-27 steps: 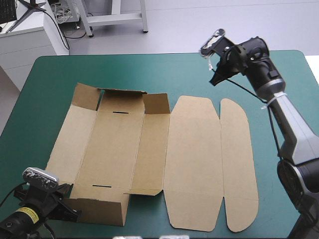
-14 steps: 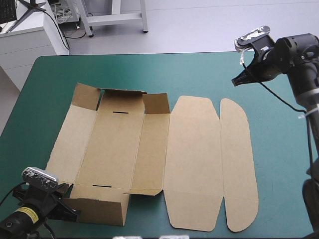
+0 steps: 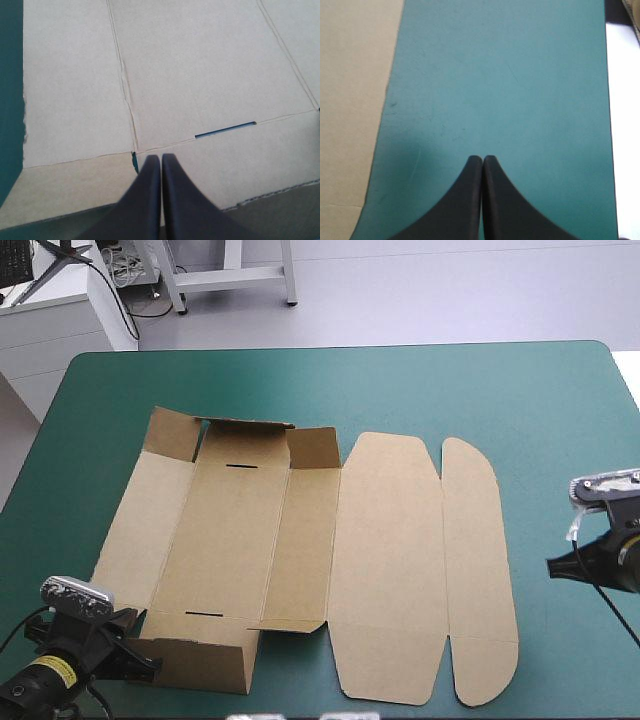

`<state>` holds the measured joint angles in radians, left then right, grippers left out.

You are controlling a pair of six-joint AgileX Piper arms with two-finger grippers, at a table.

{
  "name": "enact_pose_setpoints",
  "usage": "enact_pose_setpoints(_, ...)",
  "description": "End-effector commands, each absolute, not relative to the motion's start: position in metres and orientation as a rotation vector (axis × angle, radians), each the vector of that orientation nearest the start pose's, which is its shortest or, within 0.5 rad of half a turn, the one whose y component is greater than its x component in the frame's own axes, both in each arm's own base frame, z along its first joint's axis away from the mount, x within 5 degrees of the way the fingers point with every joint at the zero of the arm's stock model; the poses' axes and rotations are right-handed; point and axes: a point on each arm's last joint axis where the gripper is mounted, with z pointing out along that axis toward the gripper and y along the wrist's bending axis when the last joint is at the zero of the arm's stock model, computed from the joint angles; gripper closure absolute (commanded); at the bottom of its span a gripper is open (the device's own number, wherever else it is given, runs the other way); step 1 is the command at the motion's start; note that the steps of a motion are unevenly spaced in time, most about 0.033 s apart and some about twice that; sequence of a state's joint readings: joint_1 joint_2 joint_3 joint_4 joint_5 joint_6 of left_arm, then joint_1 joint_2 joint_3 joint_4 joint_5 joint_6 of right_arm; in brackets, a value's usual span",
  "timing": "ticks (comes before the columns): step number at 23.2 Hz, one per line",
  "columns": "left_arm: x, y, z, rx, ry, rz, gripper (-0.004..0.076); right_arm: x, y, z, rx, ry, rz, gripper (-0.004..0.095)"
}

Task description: Fold the box

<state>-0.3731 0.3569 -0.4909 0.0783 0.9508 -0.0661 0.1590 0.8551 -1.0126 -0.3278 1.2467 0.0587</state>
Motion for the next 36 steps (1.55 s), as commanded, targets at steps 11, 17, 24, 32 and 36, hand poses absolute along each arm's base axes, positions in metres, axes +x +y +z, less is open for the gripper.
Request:
enact_pose_setpoints(11,0.128,-0.040,0.355,0.338,2.317,-0.077,0.0734,0.129,0.004,0.321,-0.113,2.541,-0.166,0.0929)
enact_pose_setpoints(17,0.180,-0.057,0.372,0.369,2.348,-0.028,0.0734,0.130,0.002,0.309,-0.127,2.558,-0.200,0.0929)
enact_pose_setpoints(24,0.224,-0.023,0.384,0.185,2.390,-0.049,0.0733,0.140,-0.016,0.303,-0.058,2.597,-0.232,0.0929)
enact_pose_setpoints(32,0.206,0.079,0.374,-0.228,2.486,-0.083,0.0734,0.149,-0.011,0.308,0.045,2.490,-0.001,0.0928)
enact_pose_setpoints(36,0.205,0.103,0.366,-0.332,2.511,-0.075,0.0734,0.149,-0.010,0.308,0.050,2.480,0.009,0.0928)
